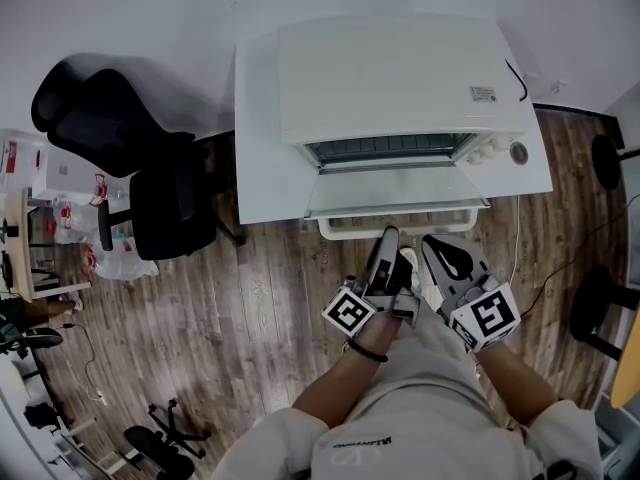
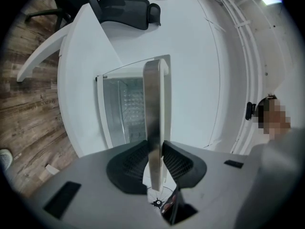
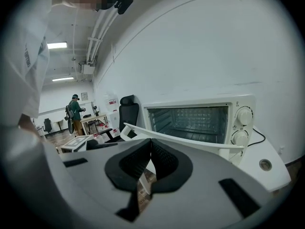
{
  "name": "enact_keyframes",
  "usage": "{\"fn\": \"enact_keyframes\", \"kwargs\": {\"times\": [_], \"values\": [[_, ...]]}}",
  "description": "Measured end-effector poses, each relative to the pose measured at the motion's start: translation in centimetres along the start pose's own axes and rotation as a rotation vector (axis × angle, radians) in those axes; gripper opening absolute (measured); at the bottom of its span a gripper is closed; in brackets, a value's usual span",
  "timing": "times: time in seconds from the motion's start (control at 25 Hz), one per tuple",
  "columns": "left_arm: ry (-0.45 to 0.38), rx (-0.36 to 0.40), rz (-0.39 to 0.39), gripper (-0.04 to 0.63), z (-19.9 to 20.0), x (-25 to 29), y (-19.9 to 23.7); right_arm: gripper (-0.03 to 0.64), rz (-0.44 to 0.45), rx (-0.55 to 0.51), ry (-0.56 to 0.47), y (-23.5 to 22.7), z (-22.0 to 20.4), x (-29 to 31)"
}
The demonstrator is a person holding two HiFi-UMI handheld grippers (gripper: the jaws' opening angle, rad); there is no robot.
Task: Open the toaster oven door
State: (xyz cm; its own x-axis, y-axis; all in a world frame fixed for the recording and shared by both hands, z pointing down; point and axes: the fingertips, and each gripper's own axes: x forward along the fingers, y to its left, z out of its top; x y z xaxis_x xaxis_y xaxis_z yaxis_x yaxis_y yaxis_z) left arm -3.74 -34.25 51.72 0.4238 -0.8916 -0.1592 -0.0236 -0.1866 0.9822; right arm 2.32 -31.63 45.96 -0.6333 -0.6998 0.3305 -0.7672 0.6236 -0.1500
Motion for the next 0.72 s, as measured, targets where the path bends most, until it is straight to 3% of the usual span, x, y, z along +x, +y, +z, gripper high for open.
{"fn": "enact_keyframes", "kwargs": {"times": [0.72], "values": [[0.07,0.01,0.101,0.1,-1.7,-3.4,3.8,0.017,-0.002,0.075,0.094,1.8,-5.8,0.6]]}}
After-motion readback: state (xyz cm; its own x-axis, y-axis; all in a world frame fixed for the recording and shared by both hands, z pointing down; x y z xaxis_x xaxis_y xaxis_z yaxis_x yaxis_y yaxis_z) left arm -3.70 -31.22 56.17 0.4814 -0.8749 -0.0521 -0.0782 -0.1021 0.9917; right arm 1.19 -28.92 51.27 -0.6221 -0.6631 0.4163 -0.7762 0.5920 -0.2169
